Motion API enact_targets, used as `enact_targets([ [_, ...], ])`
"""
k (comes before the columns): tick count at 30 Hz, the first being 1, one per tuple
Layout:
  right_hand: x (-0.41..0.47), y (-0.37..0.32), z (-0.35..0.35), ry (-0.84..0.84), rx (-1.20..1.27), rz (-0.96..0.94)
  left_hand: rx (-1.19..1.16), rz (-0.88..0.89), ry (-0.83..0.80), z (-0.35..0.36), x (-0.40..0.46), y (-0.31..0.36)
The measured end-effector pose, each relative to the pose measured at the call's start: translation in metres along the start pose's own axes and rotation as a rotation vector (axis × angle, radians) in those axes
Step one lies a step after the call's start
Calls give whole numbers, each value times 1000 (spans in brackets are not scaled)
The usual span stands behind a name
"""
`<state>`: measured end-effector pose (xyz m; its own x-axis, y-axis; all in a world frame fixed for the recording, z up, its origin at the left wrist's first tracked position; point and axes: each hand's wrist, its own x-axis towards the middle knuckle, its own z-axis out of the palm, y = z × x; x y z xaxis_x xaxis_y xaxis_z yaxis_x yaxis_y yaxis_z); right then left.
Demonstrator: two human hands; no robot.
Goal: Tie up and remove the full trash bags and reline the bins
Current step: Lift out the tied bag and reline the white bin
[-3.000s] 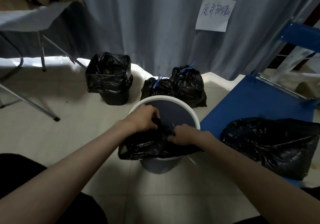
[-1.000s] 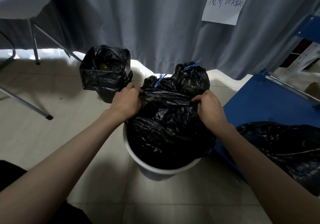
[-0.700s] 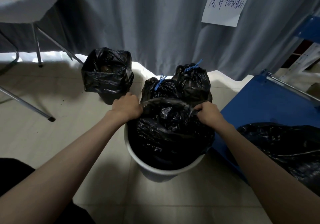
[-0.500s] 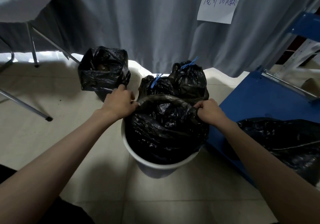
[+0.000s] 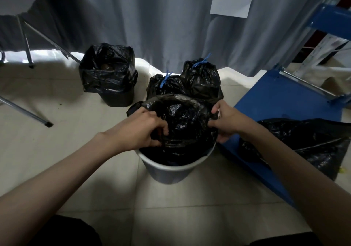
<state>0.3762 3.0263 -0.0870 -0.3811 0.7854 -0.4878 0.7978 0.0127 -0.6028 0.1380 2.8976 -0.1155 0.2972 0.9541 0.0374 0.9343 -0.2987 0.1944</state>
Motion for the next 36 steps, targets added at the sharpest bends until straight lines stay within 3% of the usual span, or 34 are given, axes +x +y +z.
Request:
enact_targets([
  [5, 4, 1, 3, 153, 426, -15, -277, -86, 100, 1, 2, -9],
  [10, 0, -6, 11, 68, 875, 21, -322, -204, 276, 1, 6, -6],
  [16, 2, -7, 9, 50, 1182, 59, -75, -125, 442, -2, 11, 26],
  [24, 0, -12, 9, -27, 1297, 37, 319, -19, 385, 17, 22, 42],
  [27, -1, -10, 8, 49, 1038, -14, 281, -28, 384, 14, 27, 38],
  [30, 1, 0, 3, 367, 295, -211, -58, -124, 386, 6, 27, 35],
  [32, -1, 1, 1, 509, -66, -414, -255, -165, 353, 3, 28, 32],
  [36, -12, -3, -1, 308, -308, -608, -421, -86, 250, -3, 25, 32],
])
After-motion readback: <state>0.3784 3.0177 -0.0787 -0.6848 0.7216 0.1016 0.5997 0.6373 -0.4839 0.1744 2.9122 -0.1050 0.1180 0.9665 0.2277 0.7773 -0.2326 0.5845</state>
